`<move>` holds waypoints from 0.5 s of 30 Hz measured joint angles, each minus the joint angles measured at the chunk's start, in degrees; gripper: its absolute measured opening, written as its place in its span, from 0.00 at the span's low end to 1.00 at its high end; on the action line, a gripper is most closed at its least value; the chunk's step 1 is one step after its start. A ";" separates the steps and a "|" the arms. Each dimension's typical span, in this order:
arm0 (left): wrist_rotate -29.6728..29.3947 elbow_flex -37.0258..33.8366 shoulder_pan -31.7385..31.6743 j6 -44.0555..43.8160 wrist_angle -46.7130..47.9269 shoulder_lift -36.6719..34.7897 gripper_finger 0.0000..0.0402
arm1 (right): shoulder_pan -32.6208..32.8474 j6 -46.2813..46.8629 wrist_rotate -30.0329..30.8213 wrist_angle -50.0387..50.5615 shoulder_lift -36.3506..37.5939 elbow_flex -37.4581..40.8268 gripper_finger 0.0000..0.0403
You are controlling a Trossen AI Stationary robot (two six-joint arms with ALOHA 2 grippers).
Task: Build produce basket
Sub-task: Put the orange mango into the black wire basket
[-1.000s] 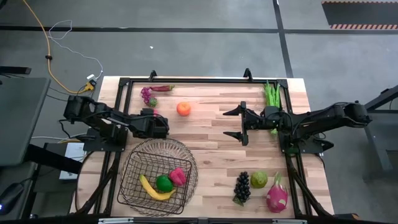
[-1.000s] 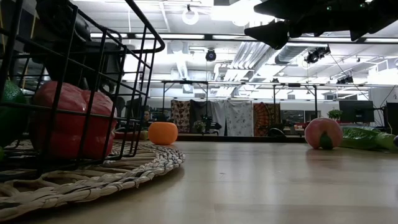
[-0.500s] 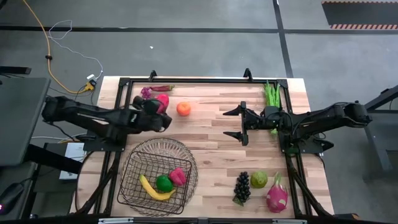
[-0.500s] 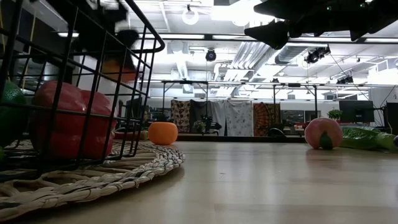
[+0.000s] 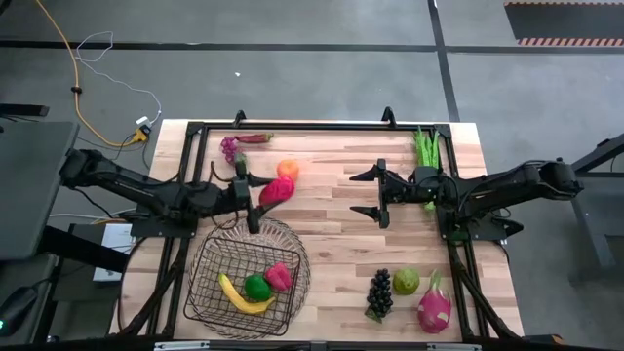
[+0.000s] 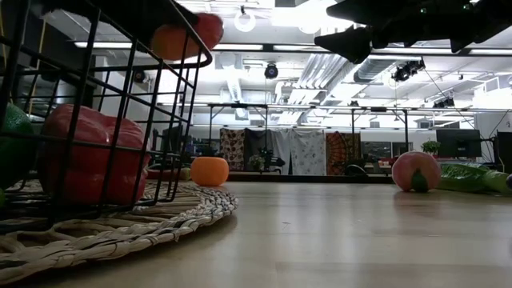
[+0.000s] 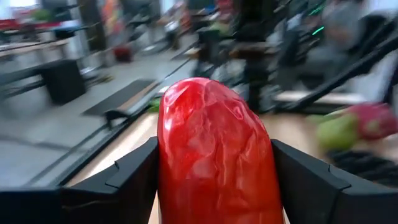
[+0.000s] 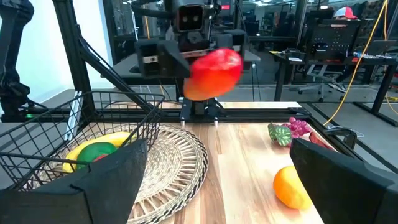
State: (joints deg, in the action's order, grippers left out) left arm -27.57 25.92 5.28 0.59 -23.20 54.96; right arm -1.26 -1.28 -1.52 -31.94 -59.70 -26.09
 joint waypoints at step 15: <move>5.17 -5.12 -0.06 0.69 -12.61 -0.02 0.65 | 0.00 0.89 0.00 -0.02 0.00 0.00 0.96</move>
State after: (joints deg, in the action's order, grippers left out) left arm -22.40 20.80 5.21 1.28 -35.81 54.94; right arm -1.26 -0.39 -1.52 -31.97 -59.70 -26.09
